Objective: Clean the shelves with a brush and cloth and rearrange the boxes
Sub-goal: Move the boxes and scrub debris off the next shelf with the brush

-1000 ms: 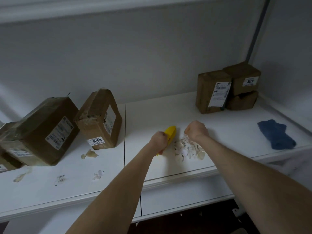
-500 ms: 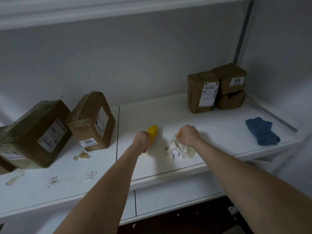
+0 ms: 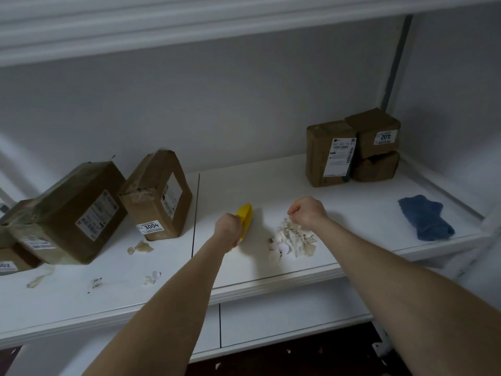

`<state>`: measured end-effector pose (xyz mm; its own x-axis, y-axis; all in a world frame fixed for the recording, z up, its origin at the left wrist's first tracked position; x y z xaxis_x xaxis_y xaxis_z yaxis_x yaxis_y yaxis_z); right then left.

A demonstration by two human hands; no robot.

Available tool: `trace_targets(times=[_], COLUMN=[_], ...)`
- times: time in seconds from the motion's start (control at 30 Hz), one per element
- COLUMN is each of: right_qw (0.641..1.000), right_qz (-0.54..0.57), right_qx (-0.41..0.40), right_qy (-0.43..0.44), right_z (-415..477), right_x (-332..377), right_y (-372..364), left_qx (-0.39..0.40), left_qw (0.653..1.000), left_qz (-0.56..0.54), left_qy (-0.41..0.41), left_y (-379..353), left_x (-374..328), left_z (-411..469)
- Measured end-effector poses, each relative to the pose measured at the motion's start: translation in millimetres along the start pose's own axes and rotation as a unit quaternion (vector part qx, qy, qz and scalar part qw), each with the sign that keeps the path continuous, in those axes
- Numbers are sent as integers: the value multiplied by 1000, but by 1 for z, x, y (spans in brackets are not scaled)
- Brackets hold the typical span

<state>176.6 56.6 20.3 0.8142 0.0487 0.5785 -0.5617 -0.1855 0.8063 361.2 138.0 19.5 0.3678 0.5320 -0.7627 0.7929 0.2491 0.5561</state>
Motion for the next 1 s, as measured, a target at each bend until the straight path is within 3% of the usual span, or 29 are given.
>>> trace_targets(times=[0.23,0.4,0.53,0.87,1.0], right_qw=[998,996,998,998,998], right_qz=[51,81,42,-37,-51], right_qx=[-28,-26,-21,-15,-10], right_qy=[-13,-34,-40,-42,-34], right_z=[0,-3,-6,-9,-9], right_x=[-5,-4,-6,4,8], right_y=[-5,-2,-2,-7,-12], left_qx=[31,6,17,-6,10], left_qw=[994,992,986,993,982], left_qz=[-95,-120,-162,-121,-191], left_qy=[36,32,24,-14,-2], left_y=[-23,-27,-30,-25,-24], left_x=[2,1,-4,-9,-10], left_z=[-7,-9,-8,-2,-4])
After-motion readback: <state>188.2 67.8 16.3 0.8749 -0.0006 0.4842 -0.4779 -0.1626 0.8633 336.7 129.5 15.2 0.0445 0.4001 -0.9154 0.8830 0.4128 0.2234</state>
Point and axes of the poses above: each hand's wrist, its own z-axis towards the middle knuckle, its own y-axis out of the back of the hand, x = y × z, the point moved 2 cm from there along z, towards the middle knuckle, and after that the axes turned 7 degrees about -z, right-handed, at the moved point
